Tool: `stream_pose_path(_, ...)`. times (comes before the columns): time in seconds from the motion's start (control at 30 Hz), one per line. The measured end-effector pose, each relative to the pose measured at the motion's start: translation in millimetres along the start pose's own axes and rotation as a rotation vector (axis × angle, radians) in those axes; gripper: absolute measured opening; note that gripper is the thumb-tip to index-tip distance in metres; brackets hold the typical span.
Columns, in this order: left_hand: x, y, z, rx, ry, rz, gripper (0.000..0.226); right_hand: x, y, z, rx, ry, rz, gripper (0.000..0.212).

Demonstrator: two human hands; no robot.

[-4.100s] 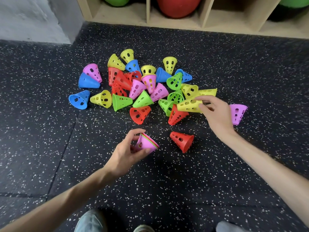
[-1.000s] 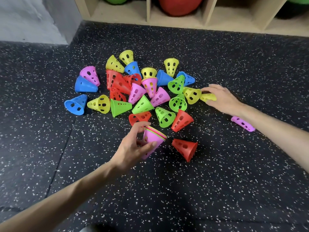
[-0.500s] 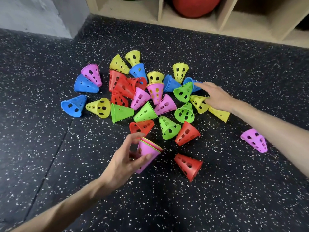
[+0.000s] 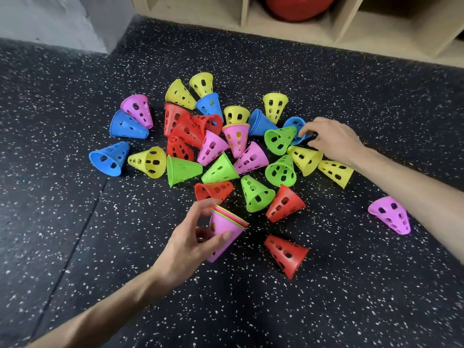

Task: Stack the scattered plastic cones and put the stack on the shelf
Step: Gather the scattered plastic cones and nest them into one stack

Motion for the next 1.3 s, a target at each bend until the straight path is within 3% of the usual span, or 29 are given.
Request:
stream_pose_path(0.27,-7.3,-0.5,8.3,-0.011,-0.015,0.02,0.057,-22.1,36.5,2.3,0.091,-0.092,0.285,0.006)
stream_pose_path(0.5,-39.8,-0.6,33.8,-0.076,-0.011,0.034,0.057,-85.5,75.6,-45.7,0.531,-0.257,0.462,0.004)
stream_pose_path(0.7,-84.1,6.3,73.2,-0.022,-0.138,0.052,0.061,-175.0,114.4,-135.3,0.834,-0.242,0.391,0.014)
stream_pose_path(0.83,-123.8,13.1,109.2,-0.004,-0.264,0.035,0.061,-238.2,145.0,-182.1,1.027,-0.194,0.232,0.016)
stream_pose_path(1.2,-196.1,26.3,193.4,0.07,-0.413,-0.084,0.058,-326.3,195.5,-212.4,1.207,-0.184,0.089,0.016)
stream_pose_path(1.3,-213.3,33.1,197.8,0.076,-0.454,-0.06,0.054,-341.1,192.6,-224.7,1.198,-0.118,0.007,0.051)
Point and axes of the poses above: each hand's wrist, its own x-axis towards the middle knuckle, its own y-axis out of the back of the hand, z = x × y, the point moved 5 cm from there along x, towards the middle knuckle, and after that the axes turned 12 degrees about z, right-handed, at the moved point
